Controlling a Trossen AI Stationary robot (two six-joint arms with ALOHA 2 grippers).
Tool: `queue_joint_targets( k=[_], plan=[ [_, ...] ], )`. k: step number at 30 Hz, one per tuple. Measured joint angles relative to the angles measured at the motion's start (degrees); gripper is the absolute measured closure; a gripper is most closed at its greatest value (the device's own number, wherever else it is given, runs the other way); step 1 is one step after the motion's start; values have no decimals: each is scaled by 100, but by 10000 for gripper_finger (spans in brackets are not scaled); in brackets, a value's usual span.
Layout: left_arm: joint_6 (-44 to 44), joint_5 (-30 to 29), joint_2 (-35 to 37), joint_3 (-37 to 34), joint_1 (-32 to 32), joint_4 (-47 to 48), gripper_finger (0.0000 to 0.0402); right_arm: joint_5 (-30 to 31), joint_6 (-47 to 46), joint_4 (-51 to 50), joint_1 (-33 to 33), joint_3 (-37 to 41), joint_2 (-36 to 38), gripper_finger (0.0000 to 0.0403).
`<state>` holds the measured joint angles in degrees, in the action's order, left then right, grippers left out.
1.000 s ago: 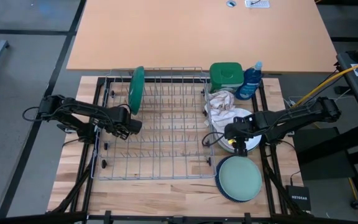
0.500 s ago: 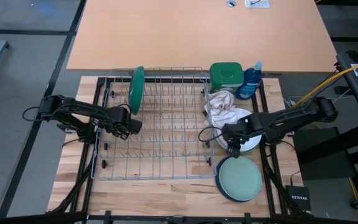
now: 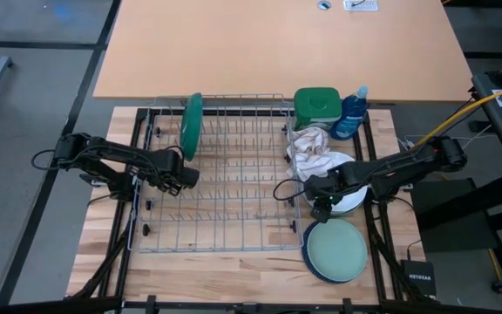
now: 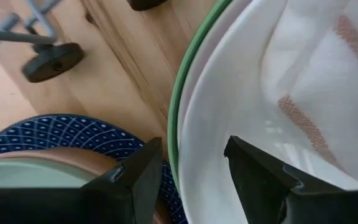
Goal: Sort dishes
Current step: Put the white plate in the dish rack
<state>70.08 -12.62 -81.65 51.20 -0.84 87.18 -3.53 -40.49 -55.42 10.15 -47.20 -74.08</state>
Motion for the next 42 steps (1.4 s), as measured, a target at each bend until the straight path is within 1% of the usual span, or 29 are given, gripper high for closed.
queue_joint_targets(
  k=[9,19,22,26,32,36,39,42],
  plan=[
    [0,0,0,0,0,-2,206,42,-22,-5,0,-4,-488,217],
    [-1,-2,0,0,0,-20,206,38,-22,-7,-7,-4,-531,217],
    [-4,-1,0,0,2,-66,206,90,-44,-15,-7,-4,-531,223],
    [-24,-2,0,0,2,-71,206,106,-44,-35,-7,-4,-531,256],
    [-193,-3,0,0,2,-86,206,94,-36,-39,-4,-6,-529,331],
    [-296,-11,0,0,0,-90,206,-68,-12,-83,-11,-13,-525,375],
    [-301,-12,0,0,0,-90,206,-156,-9,-240,-7,-170,-536,397],
    [-301,-11,0,0,0,-87,206,-148,45,-368,-4,-429,-534,398]
  ],
)
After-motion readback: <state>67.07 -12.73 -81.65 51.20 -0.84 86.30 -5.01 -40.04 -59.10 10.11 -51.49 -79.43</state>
